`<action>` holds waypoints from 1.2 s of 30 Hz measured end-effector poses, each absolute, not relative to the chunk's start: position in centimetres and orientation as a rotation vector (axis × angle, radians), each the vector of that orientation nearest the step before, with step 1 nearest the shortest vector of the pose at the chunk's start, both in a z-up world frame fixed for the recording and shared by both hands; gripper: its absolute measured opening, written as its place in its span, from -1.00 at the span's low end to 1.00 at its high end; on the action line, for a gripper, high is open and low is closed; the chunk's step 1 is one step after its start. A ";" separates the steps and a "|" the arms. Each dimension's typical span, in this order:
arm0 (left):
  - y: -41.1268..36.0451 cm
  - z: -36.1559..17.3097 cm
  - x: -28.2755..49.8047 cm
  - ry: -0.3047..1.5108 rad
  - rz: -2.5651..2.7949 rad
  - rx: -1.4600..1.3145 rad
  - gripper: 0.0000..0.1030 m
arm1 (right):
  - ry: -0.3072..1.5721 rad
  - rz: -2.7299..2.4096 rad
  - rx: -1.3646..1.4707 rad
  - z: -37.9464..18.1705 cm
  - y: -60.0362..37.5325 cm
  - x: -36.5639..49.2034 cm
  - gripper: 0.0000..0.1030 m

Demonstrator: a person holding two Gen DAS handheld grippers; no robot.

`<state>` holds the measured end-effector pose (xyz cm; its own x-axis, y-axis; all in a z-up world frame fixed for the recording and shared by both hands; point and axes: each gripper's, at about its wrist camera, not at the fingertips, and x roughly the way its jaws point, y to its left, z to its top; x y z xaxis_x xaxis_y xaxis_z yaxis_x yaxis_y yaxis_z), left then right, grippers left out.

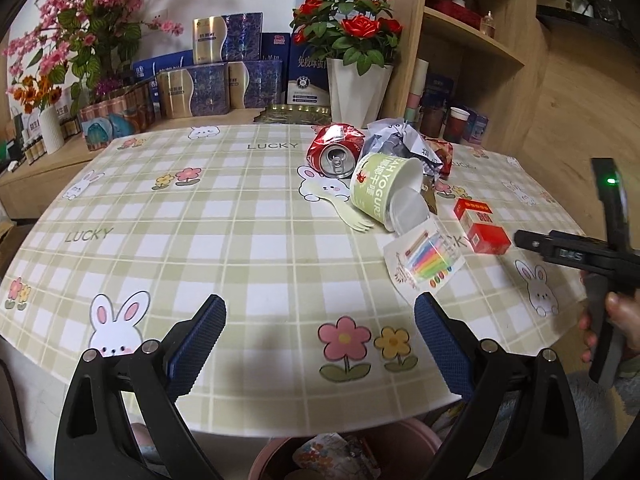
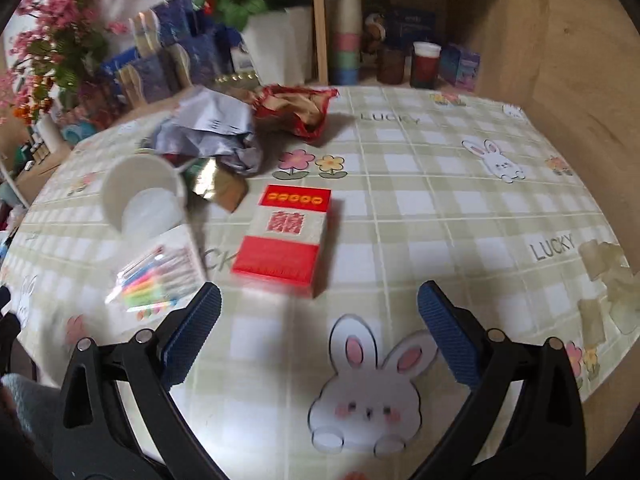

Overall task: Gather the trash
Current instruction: 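Grasp the red cigarette box with the right gripper, then grasp the white candle card with the left gripper while the right gripper lifts the box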

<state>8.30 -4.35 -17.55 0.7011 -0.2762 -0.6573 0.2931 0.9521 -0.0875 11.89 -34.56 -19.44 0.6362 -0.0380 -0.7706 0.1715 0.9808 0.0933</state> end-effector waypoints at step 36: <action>-12.2 -22.8 20.0 1.040 -0.585 -0.175 -0.39 | 0.896 -0.018 0.272 -22.7 -33.3 12.4 0.14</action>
<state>19.98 -12.19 -22.80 0.3701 -0.5338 -0.7603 0.3726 0.8350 -0.4048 12.39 -33.26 -22.70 0.6268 0.0977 -0.7730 0.1284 0.9656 0.2261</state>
